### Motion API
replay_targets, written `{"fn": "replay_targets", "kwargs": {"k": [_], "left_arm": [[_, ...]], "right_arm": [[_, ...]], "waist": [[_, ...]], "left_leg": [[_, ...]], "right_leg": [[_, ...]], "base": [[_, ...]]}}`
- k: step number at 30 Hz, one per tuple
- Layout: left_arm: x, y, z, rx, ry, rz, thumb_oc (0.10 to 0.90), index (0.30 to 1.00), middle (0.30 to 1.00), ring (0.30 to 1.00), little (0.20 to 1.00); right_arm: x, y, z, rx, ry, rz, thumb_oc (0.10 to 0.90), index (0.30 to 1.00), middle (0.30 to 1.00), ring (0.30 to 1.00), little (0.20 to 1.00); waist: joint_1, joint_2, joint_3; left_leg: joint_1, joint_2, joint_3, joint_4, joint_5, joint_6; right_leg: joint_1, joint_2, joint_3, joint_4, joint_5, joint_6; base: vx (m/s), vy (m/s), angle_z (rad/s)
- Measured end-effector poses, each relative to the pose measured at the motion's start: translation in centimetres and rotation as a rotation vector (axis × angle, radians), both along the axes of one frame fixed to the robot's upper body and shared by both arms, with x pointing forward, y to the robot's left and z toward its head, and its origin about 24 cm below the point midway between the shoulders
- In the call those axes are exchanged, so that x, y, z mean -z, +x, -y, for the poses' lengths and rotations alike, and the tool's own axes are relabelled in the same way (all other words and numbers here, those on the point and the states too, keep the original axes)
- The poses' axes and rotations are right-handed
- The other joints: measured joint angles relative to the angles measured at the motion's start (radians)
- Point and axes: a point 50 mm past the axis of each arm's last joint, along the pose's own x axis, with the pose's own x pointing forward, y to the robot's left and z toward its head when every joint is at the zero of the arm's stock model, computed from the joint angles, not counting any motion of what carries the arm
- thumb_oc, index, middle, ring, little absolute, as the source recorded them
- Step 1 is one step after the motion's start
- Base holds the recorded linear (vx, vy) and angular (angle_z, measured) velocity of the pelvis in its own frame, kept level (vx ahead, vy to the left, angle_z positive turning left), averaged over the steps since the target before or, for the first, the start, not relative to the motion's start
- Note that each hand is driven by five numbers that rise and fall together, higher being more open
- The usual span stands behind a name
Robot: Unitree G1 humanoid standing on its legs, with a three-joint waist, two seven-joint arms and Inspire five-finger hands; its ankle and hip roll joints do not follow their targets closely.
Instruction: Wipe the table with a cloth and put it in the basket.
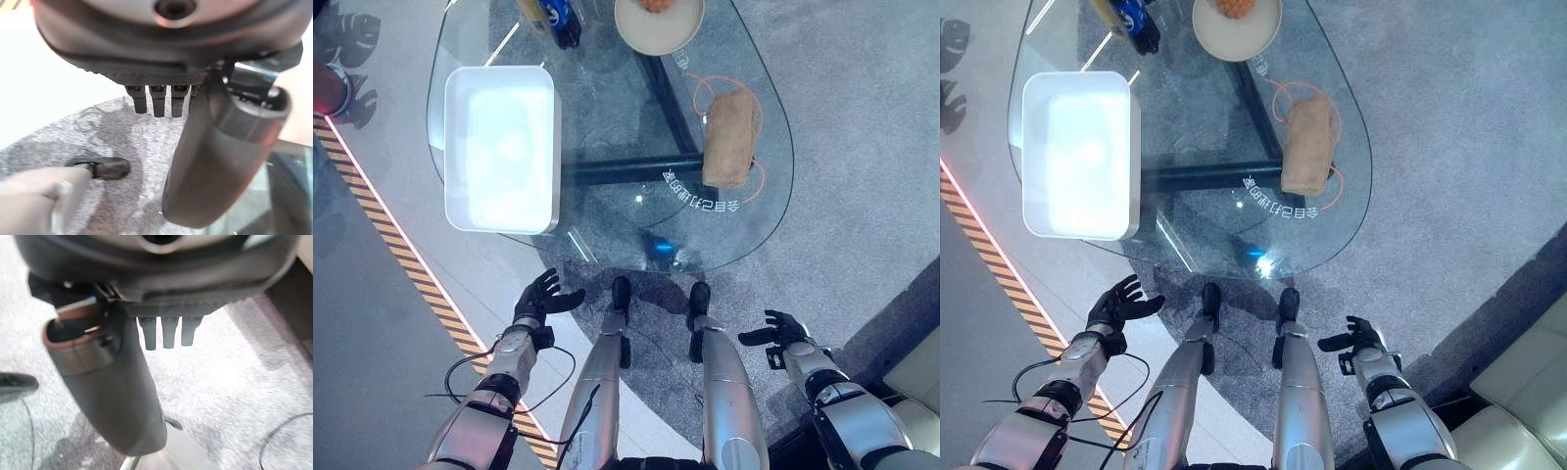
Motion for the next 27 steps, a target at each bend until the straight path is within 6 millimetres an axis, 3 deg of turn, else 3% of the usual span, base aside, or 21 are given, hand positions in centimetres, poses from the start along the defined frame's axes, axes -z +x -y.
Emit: {"fn": "replay_targets", "kwargs": {"k": [5,20,22,27], "left_arm": [[0.4,-0.4,0.0,-0.022,-0.036,-0.007,0.800,0.900,0.900,0.900,0.900],[0.1,-0.1,0.0,-0.023,-0.056,0.012,0.800,0.900,0.900,0.900,0.900],[0.0,0.0,0.0,-0.022,-0.056,0.016,0.800,0.900,0.900,0.900,0.900],[-0.3,0.3,0.3,-0.017,-0.053,0.033,0.800,0.900,0.900,0.900,0.900]], "right_arm": [[-1.7,1.1,0.4,0.028,-0.043,0.141,0.800,0.900,0.900,0.900,0.900],[-5.1,3.4,0.4,0.092,0.019,0.371,0.800,0.900,0.900,0.900,0.900],[-5.9,3.9,0.2,0.113,0.042,0.430,0.800,0.900,0.900,0.900,0.900],[-10.4,5.9,-1.7,0.136,0.078,0.669,0.800,0.900,0.900,0.900,0.900]], "waist": [[-0.004,-0.009,0.005],[-0.004,-0.016,0.008],[-0.005,-0.016,0.008],[-0.006,-0.016,0.007]], "left_leg": [[-0.088,0.015,-0.012,0.078,-0.013,-0.004],[-0.151,0.013,-0.038,0.108,-0.011,-0.002],[-0.151,0.010,-0.038,0.109,-0.010,0.000],[-0.151,0.009,-0.037,0.106,-0.012,-0.003]], "right_leg": [[-0.081,0.014,-0.002,0.068,-0.006,-0.010],[-0.129,0.013,-0.023,0.085,-0.005,-0.021],[-0.128,0.012,-0.022,0.084,-0.004,-0.021],[-0.128,0.011,-0.021,0.081,-0.003,-0.023]], "base": [[0.00,-0.017,-0.02],[-0.02,-0.003,0.02],[0.00,0.000,0.00],[-0.01,0.015,0.00]]}}
